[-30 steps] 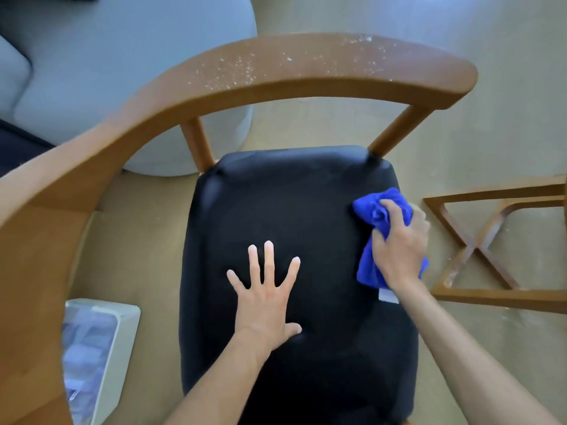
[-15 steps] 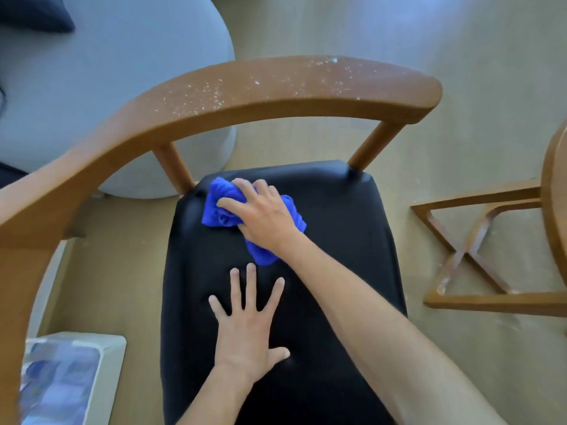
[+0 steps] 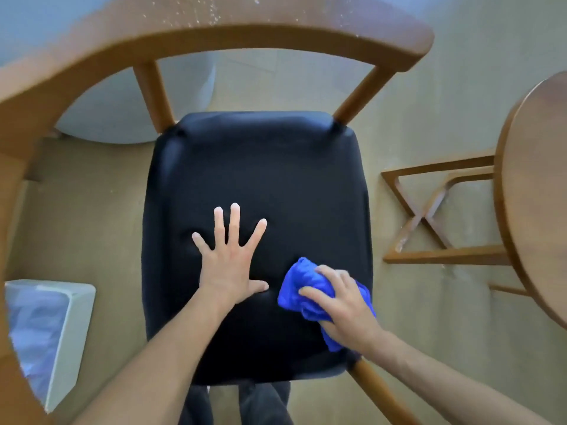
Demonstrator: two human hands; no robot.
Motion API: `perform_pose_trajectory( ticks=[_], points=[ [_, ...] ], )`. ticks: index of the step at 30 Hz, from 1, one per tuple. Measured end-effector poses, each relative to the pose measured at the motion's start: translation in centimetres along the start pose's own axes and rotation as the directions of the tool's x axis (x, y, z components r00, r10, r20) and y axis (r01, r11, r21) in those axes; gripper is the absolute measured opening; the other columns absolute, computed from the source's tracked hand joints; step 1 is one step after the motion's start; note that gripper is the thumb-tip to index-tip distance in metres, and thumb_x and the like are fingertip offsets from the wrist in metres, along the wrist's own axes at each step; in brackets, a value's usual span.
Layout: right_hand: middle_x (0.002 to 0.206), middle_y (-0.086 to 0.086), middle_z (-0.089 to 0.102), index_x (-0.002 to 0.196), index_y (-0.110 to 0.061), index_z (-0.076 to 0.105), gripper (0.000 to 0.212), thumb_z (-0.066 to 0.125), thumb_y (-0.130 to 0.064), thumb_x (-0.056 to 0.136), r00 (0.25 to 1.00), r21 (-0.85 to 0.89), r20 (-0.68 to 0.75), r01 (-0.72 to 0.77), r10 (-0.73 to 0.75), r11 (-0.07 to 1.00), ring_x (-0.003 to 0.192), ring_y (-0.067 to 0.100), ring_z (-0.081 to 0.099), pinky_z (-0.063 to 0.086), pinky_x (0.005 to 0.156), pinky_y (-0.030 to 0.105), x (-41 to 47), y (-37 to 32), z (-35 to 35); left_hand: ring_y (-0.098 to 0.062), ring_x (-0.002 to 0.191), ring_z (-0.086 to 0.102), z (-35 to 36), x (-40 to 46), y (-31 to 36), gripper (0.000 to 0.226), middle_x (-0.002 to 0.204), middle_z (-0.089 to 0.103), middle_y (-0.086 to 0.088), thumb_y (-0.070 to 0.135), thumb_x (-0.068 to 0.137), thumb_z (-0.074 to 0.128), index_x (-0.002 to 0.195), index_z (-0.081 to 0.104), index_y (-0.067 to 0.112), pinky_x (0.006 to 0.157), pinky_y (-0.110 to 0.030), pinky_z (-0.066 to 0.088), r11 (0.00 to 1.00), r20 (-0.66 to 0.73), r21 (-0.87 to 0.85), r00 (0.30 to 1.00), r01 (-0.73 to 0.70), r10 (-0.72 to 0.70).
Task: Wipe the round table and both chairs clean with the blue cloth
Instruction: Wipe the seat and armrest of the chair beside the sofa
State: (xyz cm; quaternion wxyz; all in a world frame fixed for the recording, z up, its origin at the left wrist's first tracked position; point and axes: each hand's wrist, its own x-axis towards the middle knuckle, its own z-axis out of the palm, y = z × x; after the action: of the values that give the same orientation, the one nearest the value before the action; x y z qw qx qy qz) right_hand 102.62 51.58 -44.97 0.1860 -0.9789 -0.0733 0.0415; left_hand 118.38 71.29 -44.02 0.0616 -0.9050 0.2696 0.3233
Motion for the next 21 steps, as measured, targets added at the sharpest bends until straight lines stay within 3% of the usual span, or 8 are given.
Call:
perform_pose_trajectory(
  ticks=[3, 6, 8, 10, 12, 14, 17, 21],
  points=[
    [0.131, 0.008, 0.042, 0.111, -0.032, 0.057, 0.049, 0.052, -0.007, 0.069, 0.898, -0.053, 0.279, 0.367, -0.339, 0.929, 0.097, 0.030, 0.050, 0.049, 0.075, 0.040, -2.5, 0.3, -0.9, -0.042, 0.138, -0.029, -0.2, -0.4, -0.2, 0.121, 0.148, -0.039, -0.015, 0.079, 0.066, 0.058, 0.144, -0.024, 0.039, 0.107, -0.068, 0.016, 1.000, 0.015, -0.015, 1.000, -0.010, 0.010],
    [0.133, 0.010, 0.041, 0.113, -0.031, 0.053, 0.053, 0.055, 0.001, 0.070, 0.789, -0.071, 0.406, 0.530, -0.461, 0.845, 0.098, 0.033, 0.051, 0.050, 0.075, 0.042, -2.4, 3.9, -3.9, -0.038, 0.140, -0.027, -0.8, -1.1, -1.1, 0.116, 0.150, -0.037, -0.010, 0.070, 0.070, 0.064, 0.146, -0.019, 0.039, 0.111, -0.063, 0.017, 0.999, 0.046, 0.000, 0.998, -0.045, 0.045],
    [0.130, 0.012, 0.042, 0.111, -0.028, 0.052, 0.059, 0.055, 0.008, 0.064, 0.880, -0.117, 0.335, 0.392, -0.335, 0.912, 0.096, 0.036, 0.052, 0.050, 0.076, 0.044, -2.0, 6.5, -5.7, -0.038, 0.141, -0.025, -0.6, -2.1, -1.7, 0.116, 0.150, -0.036, -0.008, 0.063, 0.072, 0.068, 0.147, -0.017, 0.039, 0.110, -0.064, 0.021, 1.000, 0.075, -0.001, 0.997, -0.024, 0.024],
    [0.126, 0.012, 0.043, 0.109, -0.028, 0.048, 0.063, 0.060, 0.010, 0.060, 0.978, -0.071, 0.207, 0.023, -0.008, 0.997, 0.096, 0.038, 0.054, 0.050, 0.076, 0.041, -1.7, 7.8, -6.2, -0.040, 0.140, -0.026, 0.1, -3.4, -1.6, 0.122, 0.149, -0.038, -0.007, 0.060, 0.069, 0.073, 0.146, -0.020, 0.039, 0.105, -0.067, 0.026, 0.998, 0.108, -0.038, 0.993, 0.051, -0.047],
    [0.125, 0.010, 0.042, 0.105, -0.030, 0.044, 0.062, 0.064, 0.011, 0.063, 0.957, 0.028, 0.092, -0.280, 0.276, 0.960, 0.103, 0.037, 0.052, 0.051, 0.078, 0.041, -1.6, 7.5, -5.2, -0.042, 0.138, -0.028, 1.0, -4.5, -0.9, 0.127, 0.147, -0.040, -0.009, 0.058, 0.068, 0.075, 0.145, -0.023, 0.038, 0.101, -0.068, 0.029, 0.992, 0.137, -0.060, 0.985, 0.111, -0.102],
    [0.123, 0.012, 0.043, 0.103, -0.026, 0.045, 0.058, 0.065, 0.010, 0.063, 0.950, 0.042, 0.037, -0.311, 0.310, 0.949, 0.101, 0.036, 0.051, 0.051, 0.078, 0.043, -2.1, 6.4, -3.9, -0.043, 0.138, -0.028, 1.4, -5.1, -0.4, 0.125, 0.147, -0.041, -0.010, 0.057, 0.070, 0.075, 0.146, -0.023, 0.036, 0.101, -0.069, 0.030, 0.988, 0.147, -0.071, 0.981, 0.136, -0.124],
    [0.122, 0.012, 0.042, 0.102, -0.024, 0.048, 0.061, 0.068, 0.007, 0.053, 0.990, -0.026, 0.139, -0.006, 0.009, 1.000, 0.095, 0.038, 0.053, 0.050, 0.076, 0.044, -4.1, 5.5, -3.4, -0.042, 0.138, -0.029, 1.3, -5.1, -0.3, 0.124, 0.146, -0.042, -0.010, 0.053, 0.071, 0.076, 0.146, -0.022, 0.036, 0.102, -0.069, 0.028, 0.984, 0.165, -0.090, 0.977, 0.154, -0.138],
    [0.126, 0.008, 0.040, 0.102, -0.029, 0.052, 0.064, 0.071, -0.001, 0.048, 0.850, -0.015, 0.380, 0.400, -0.365, 0.916, 0.104, 0.032, 0.045, 0.050, 0.074, 0.042, -6.5, 5.2, -3.8, -0.040, 0.138, -0.030, 1.3, -5.1, -0.1, 0.125, 0.146, -0.042, -0.007, 0.050, 0.069, 0.078, 0.146, -0.019, 0.038, 0.103, -0.069, 0.026, 0.978, 0.177, -0.119, 0.973, 0.169, -0.147]
  ],
)
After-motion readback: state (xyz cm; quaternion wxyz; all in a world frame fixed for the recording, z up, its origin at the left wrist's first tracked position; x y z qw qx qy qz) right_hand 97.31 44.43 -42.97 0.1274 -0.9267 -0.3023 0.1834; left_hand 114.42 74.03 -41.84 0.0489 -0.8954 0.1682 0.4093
